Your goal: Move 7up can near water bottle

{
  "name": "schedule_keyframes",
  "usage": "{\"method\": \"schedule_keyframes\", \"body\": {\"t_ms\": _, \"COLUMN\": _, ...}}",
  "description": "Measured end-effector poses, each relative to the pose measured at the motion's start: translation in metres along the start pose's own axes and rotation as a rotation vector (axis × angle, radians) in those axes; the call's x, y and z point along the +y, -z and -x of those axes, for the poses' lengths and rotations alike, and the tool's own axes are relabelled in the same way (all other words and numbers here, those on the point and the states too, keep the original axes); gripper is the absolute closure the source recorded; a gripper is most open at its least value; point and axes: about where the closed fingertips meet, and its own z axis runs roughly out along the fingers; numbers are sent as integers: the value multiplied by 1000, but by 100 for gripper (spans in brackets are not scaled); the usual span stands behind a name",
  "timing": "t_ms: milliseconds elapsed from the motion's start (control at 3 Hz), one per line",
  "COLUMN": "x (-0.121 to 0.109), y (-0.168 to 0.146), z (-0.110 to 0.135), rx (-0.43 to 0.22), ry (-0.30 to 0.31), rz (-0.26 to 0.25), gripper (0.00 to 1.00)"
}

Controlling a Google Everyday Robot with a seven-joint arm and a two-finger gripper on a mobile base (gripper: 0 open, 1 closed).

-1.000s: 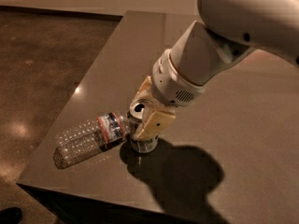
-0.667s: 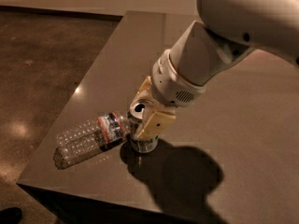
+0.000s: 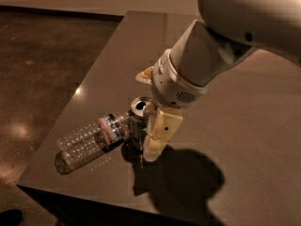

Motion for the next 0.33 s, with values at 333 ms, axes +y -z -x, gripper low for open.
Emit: {"method": "schedule_keyframes", "body": {"t_ms": 333, "x": 0, "y": 0, "z": 0, "rx": 0, "ry": 0, "rz": 0, "gripper": 0}}
